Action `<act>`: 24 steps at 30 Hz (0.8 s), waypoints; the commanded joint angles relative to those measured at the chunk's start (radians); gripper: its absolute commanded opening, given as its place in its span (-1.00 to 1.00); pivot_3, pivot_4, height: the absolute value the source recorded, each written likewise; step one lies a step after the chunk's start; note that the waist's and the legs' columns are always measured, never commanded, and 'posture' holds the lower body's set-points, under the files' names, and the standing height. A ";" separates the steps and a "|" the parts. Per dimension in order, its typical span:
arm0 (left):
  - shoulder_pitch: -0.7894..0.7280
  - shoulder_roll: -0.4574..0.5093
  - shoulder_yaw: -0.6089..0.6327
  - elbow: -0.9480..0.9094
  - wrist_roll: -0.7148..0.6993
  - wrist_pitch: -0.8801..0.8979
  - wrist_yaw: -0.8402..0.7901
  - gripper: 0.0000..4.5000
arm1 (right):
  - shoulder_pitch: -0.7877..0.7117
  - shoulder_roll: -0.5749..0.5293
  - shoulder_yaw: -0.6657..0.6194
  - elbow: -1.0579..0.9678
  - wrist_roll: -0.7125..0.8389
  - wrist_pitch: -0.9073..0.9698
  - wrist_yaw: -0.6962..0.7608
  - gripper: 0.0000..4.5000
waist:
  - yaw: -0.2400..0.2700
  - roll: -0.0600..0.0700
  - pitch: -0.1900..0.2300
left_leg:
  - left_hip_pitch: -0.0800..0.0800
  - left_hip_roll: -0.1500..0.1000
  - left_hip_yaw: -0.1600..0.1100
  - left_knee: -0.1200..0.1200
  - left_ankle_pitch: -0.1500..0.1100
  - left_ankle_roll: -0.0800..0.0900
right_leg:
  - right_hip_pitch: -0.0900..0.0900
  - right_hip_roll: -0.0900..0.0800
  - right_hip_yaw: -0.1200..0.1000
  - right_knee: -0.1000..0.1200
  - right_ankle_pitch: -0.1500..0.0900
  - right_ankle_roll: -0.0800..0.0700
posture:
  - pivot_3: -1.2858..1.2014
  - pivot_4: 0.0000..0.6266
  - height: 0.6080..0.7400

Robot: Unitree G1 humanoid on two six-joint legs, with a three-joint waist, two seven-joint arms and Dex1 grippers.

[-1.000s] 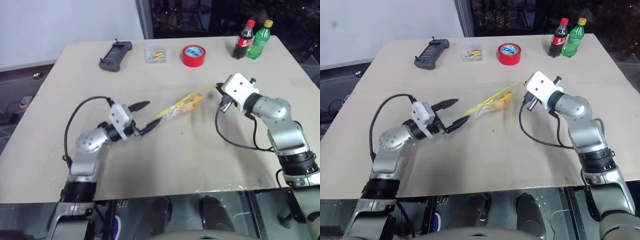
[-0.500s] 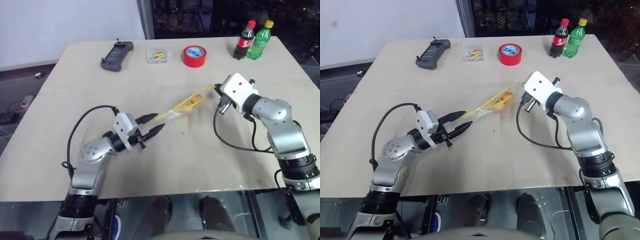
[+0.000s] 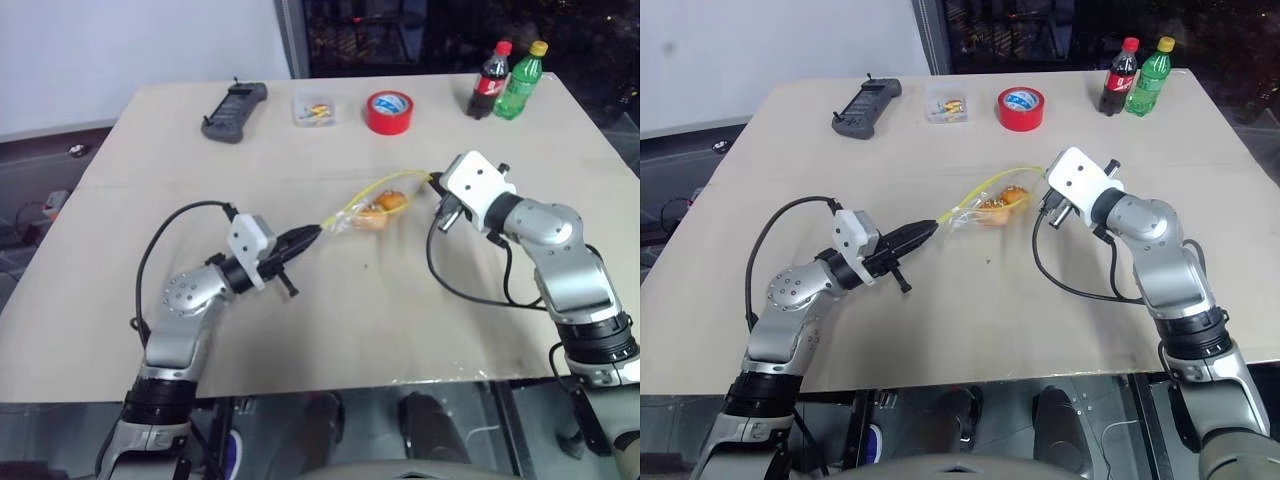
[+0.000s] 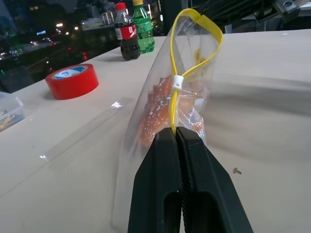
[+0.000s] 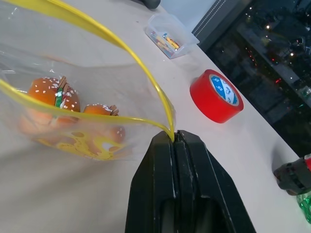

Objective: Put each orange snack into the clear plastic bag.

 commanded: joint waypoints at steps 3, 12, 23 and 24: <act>-0.010 0.024 0.017 -0.024 -0.029 0.041 -0.014 -0.60 | 0.002 -0.004 -0.027 -0.057 0.006 -0.001 -0.012 -1.00 | 0.000 0.000 0.000 | 0.000 0.000 0.000 0.000 0.000 0.000 | 0.000 0.000 0.000 0.000 0.000 0.000 | 0.03 -0.52 1.00; -0.013 0.023 -0.013 -0.028 0.008 0.033 -0.018 0.24 | 0.004 -0.004 -0.025 -0.075 0.012 0.014 -0.011 -1.00 | 0.000 0.000 0.000 | 0.000 0.000 0.000 0.000 0.000 0.000 | 0.000 0.000 0.000 0.000 0.000 0.000 | 0.03 -0.52 1.00; -0.023 -0.010 -0.036 -0.052 -0.066 0.127 -0.036 -0.55 | 0.006 -0.001 -0.018 -0.089 0.015 0.030 -0.016 -1.00 | 0.000 0.000 0.000 | 0.000 0.000 0.000 0.000 0.000 0.000 | 0.000 0.000 0.000 0.000 0.000 0.000 | 0.03 -0.52 1.00; -0.023 -0.009 -0.037 -0.055 -0.070 0.134 -0.040 -0.55 | 0.006 -0.001 -0.018 -0.090 0.015 0.031 -0.017 -1.00 | -0.001 0.000 0.000 | 0.000 0.000 0.000 0.000 0.000 0.000 | 0.000 0.000 0.000 0.000 0.000 0.000 | 0.03 -0.52 1.00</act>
